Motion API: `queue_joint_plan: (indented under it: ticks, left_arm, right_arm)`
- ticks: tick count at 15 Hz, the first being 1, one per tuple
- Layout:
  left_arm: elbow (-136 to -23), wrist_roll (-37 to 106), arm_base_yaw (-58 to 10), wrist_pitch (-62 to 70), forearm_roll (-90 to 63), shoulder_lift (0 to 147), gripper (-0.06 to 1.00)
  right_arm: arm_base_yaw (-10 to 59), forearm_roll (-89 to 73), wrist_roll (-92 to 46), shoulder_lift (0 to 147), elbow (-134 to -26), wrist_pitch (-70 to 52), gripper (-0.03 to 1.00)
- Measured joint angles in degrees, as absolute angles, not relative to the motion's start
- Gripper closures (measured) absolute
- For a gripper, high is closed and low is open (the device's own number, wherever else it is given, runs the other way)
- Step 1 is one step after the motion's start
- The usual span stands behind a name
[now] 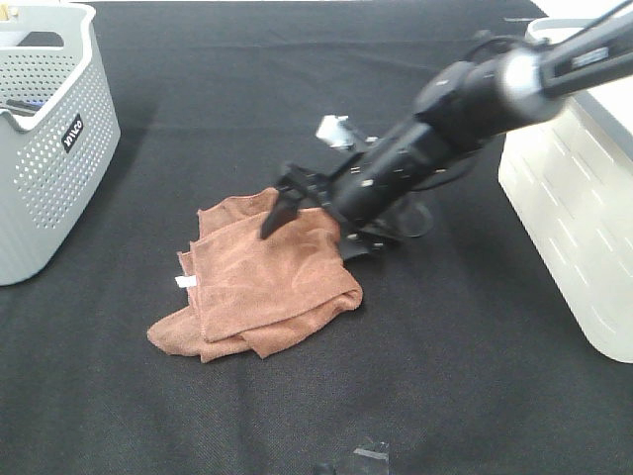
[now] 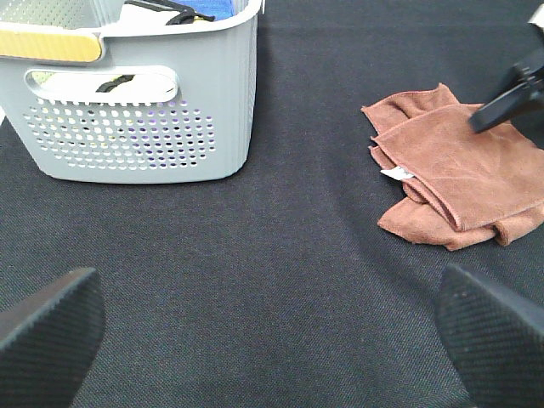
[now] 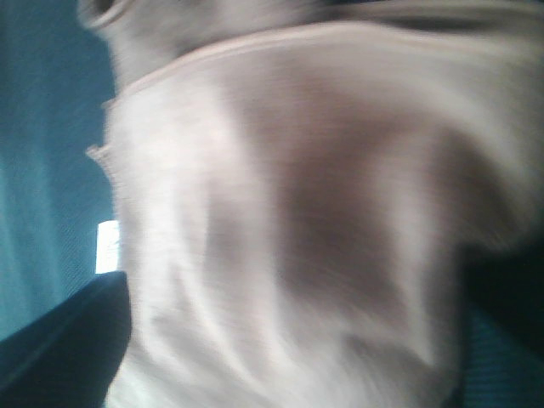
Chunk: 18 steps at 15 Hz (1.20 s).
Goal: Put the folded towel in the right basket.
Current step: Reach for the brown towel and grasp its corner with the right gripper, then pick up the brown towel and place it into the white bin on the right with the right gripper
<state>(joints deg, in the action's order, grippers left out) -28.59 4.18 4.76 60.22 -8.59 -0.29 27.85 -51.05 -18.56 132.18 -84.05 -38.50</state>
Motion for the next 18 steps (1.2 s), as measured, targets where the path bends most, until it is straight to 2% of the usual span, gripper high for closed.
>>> queue_joint_plan:
  ticks: [2, 3, 4, 5, 8, 11, 15, 18]
  left_arm:
    - [-28.59, 4.18, 4.76, 60.22, -8.59, -0.29, -0.04]
    - [-28.59, 4.18, 4.76, 60.22, -8.59, -0.29, -0.04]
    - [-28.59, 4.18, 4.76, 60.22, -8.59, -0.29, -0.04]
    - [-28.59, 4.18, 4.76, 60.22, -8.59, -0.29, -0.04]
    - [-28.59, 4.18, 4.76, 60.22, -8.59, -0.29, -0.04]
    - [-28.59, 4.18, 4.76, 60.22, -8.59, -0.29, -0.04]
    - [-28.59, 4.18, 4.76, 60.22, -8.59, -0.29, -0.04]
    - [-28.59, 4.18, 4.76, 60.22, -8.59, -0.29, -0.04]
  right_arm:
    - [31.40, -50.65, -18.62, 133.27, -86.86, -37.41, 0.24]
    - [32.72, -49.96, -18.62, 133.96, -87.66, -37.13, 0.40]
    - [33.40, -49.16, -18.62, 134.76, -88.29, -37.47, 0.64]
    - [33.46, -48.19, -18.62, 135.05, -88.92, -38.04, 0.80]
    - [33.46, -46.18, -18.62, 135.50, -91.16, -41.48, 0.80]
    - [33.92, -40.85, -18.28, 135.05, -98.78, -55.35, 0.80]
    - [33.46, -30.25, -12.78, 126.62, -110.47, -67.38, 0.80]
    - [30.37, -24.01, -9.51, 121.07, -119.12, -69.33, 0.80]
